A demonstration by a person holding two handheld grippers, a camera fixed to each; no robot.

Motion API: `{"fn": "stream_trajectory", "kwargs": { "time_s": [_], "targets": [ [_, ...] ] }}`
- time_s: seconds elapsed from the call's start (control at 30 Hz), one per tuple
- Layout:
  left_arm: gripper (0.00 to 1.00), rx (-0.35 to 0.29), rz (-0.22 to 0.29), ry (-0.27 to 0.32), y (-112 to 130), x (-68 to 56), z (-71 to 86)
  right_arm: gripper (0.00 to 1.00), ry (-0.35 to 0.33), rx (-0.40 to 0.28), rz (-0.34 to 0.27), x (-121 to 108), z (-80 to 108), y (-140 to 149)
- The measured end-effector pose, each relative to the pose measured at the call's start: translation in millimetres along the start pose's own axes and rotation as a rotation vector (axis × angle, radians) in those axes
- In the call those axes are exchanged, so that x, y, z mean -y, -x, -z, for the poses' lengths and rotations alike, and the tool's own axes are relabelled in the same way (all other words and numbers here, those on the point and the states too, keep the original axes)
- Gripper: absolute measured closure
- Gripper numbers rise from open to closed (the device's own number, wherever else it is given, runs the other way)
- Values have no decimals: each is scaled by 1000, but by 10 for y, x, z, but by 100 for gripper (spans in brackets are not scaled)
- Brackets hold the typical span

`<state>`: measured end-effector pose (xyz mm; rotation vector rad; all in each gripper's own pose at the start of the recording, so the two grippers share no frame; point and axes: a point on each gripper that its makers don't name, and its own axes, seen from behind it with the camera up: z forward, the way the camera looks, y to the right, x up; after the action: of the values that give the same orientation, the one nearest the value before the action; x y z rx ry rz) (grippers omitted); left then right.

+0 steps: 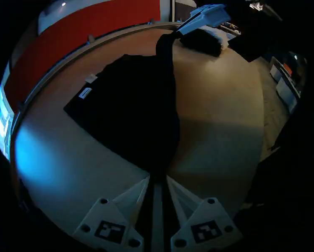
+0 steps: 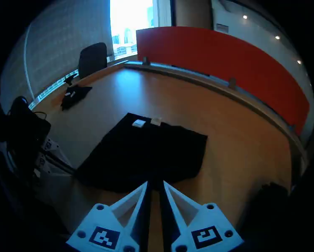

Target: Fold towel

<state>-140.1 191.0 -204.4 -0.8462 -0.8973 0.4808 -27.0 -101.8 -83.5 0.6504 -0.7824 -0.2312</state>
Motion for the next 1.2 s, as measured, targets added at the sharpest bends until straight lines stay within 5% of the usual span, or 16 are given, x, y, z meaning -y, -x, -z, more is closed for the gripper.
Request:
{"fn": "stream_trajectory", "kwargs": {
  "time_s": [0.6,0.77,1.2],
  "targets": [
    [91,2,63,-11,0,-22,-33,88,0,-4,7,42,13,-6],
    [100,7,137,-16,-17,20,-39,88,-2,-3,5,55,13,4],
    [100,7,269,1,-25,49,8,88,-6,-9,8,101,40,-4]
  ]
}}
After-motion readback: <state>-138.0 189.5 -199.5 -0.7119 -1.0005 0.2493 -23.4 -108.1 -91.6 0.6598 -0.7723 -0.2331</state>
